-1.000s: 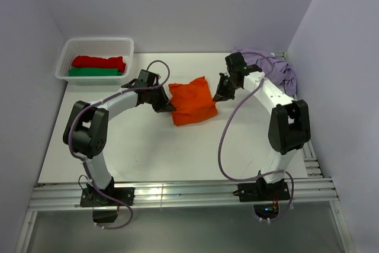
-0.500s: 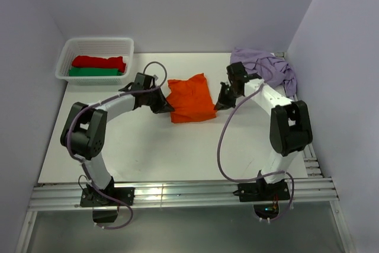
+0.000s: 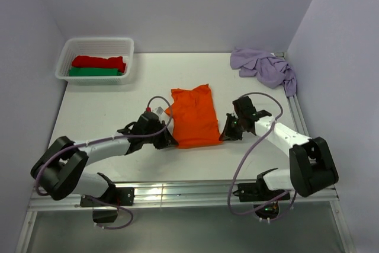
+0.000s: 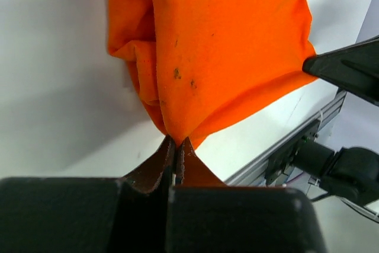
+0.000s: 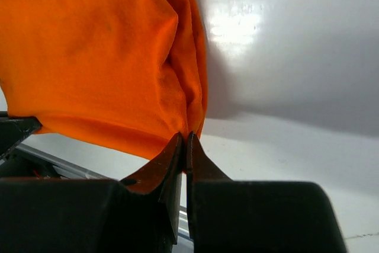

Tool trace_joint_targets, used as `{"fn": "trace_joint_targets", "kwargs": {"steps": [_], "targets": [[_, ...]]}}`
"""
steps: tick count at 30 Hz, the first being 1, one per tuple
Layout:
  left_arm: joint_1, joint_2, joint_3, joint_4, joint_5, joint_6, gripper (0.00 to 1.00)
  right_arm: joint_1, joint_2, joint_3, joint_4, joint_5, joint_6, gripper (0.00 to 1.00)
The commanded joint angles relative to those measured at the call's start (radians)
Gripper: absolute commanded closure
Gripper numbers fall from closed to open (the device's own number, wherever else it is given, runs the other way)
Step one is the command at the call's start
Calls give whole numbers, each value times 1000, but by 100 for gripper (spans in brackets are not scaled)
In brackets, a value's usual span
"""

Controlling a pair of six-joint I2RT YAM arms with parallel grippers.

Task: Roll the t-shirts
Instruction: Fold the tshirt

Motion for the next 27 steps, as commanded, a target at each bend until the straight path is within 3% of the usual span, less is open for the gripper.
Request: {"fn": "trace_joint_targets", "kwargs": {"steps": [1,7,13,21,27], "targets": [[-56,-106,-62,46,-110,-84,100,12,-98,-60,25,41,19,100],[-133,-261,-101,-32,-168,-158,100,26,-275,-97,-65,50,34,100],[-179,-304,-75,-118,-184,-195,100,32,-342,-72,-140,55,25,100],[-177,-266,28,-218,-188,-206,100,32,-271,79,-202,67,-26,100],[-118,-212,72,-223,-127,-193,100,30,-162,220,-228,78,-56,100]]}}
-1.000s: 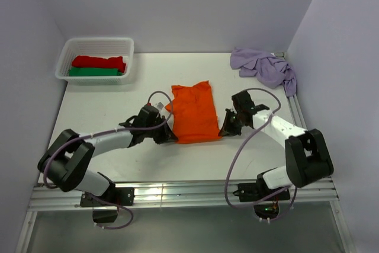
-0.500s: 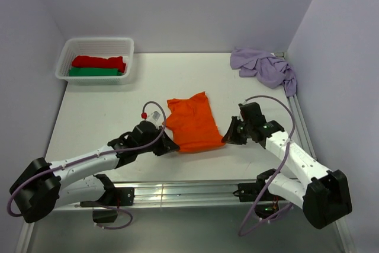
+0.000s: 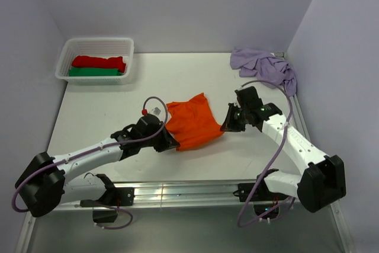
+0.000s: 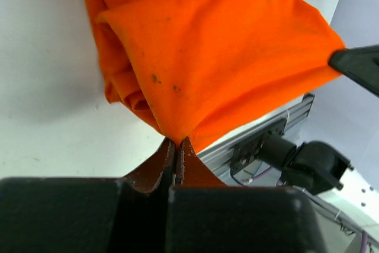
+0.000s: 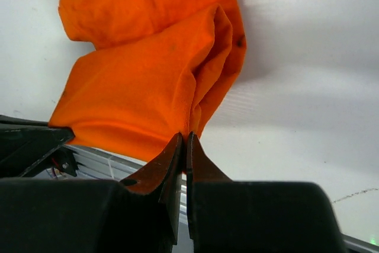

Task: Roll the t-shirts
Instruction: Fold the tshirt

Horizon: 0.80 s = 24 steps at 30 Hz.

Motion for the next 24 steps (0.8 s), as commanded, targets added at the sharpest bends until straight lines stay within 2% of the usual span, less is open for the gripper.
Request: {"fn": "trace_joint_targets", "kwargs": {"steps": [1,9,24], "targets": [[48,27,61,-32,32,11,100,-1,57,106,-29,38,-44,100],[238,118,168,-58,153,109,100,-14,232,304,-38,26,-72,100],[431,466,360,-35,325,221,100,-50,614,625,-13,-19,-87,100]]}}
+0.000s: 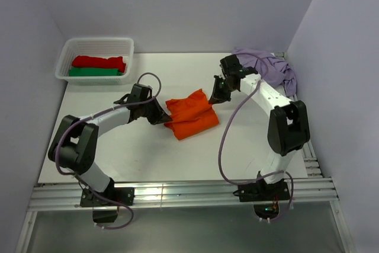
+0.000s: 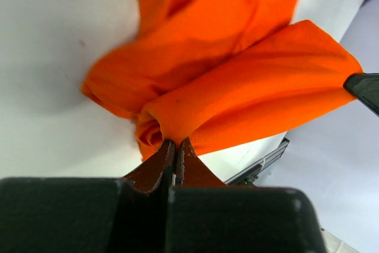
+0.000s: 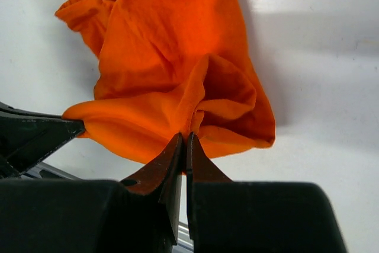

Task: Roll the t-shirts
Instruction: Fold the tshirt

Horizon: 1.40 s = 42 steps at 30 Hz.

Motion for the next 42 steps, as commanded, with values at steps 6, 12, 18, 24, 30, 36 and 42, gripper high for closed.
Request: {"fn": "trace_joint_targets", "kwargs": {"steps": [6,12,18,24,30,36,42], "targets": [[96,165,114,30,86,86,100,-31,179,165,49,-10,1,100],[126,250,225,-23,88,137,99,-34,285,244,61,22,32,100],[136,337,330,-72,86,178,97,-57,326,230,74,48,70,100],[142,463,468,-124,91,218,92,-60,261,69,130,82,119,100],[145,503,599,-128,108,246,67,-58,97,-103,206,140,185,59],[145,451,737,-182,77,287,16,-58,-45,-118,177,218,135,42],[145,321,633,-190,57,292,15,14,-163,-187,256,170,-44,43]]}}
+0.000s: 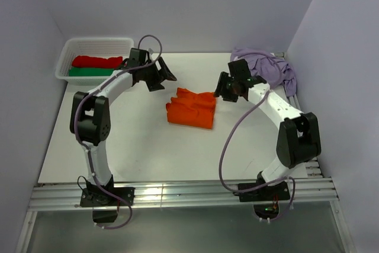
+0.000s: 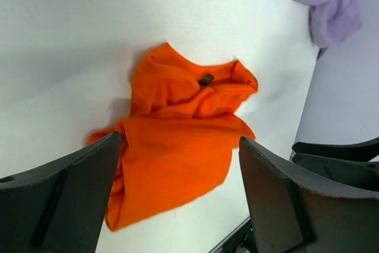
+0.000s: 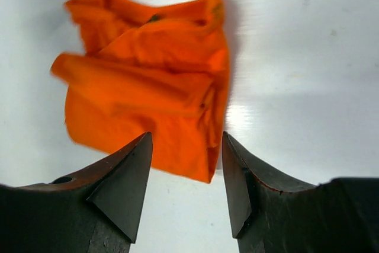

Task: Roll the t-shirts
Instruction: Fold the tshirt

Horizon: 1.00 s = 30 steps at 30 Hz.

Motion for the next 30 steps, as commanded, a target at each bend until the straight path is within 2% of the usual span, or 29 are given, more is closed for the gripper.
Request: {"fn": "trace_joint_targets", "kwargs": {"steps": [1,6,10,12,19,26,30], "targets": [[1,-145,-93,-4,-17,25,15,67,-74,-67,99,-61,-181,43],[3,-329,-358,34,-25,-11,16,212,-103,-98,150,-101,-417,31],[17,-445,-486,25,-43,-39,16,308,-80,-96,145,-77,-617,21],[35,-482,-546,37,-35,-57,16,347,-78,-95,147,-49,-661,19],[106,-585,-607,43,6,-77,17,448,12,-60,110,15,-928,17],[124,-575,-597,40,60,-71,17,462,143,14,104,27,-964,12],[136,-561,-583,28,78,-51,17,471,204,36,114,104,-965,12]]}}
